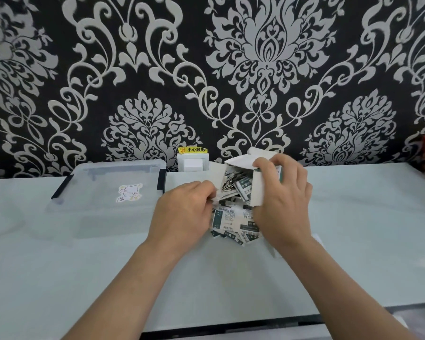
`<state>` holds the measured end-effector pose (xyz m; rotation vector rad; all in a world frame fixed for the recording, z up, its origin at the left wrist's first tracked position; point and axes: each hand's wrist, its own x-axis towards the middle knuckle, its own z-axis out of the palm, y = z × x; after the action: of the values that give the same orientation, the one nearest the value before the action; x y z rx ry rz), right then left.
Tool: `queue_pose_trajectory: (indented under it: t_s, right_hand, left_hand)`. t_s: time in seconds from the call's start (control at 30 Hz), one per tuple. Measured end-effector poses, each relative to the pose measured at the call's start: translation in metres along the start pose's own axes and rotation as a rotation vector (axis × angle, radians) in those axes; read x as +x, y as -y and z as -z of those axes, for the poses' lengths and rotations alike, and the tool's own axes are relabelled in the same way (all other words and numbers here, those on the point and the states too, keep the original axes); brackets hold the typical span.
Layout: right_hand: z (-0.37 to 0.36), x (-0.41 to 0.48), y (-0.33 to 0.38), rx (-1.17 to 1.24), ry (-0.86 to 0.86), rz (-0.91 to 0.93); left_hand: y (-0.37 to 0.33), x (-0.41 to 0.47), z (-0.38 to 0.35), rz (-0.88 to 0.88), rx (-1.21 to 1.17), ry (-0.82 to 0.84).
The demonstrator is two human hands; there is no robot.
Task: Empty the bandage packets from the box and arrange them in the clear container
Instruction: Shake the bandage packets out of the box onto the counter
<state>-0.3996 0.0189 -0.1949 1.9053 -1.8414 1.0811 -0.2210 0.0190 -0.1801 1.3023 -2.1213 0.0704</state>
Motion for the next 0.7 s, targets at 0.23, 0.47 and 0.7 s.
queue_pose_trajectory:
  t_s: [0.23, 0.47, 0.7]
  right_hand:
    - [0.006, 0.004, -0.025, -0.066, -0.051, -0.051]
    - [0.028, 0.000, -0.068, -0.119, -0.102, -0.186]
    - [0.043, -0.016, -0.100, -0.166, -0.046, -0.138]
  left_hand:
    - [-0.007, -0.007, 0.010, 0.154, 0.152, 0.131]
    - [-0.008, -0.005, 0.003, 0.124, 0.084, 0.100]
    - [-0.025, 0.003, -0.023, -0.007, -0.141, 0.103]
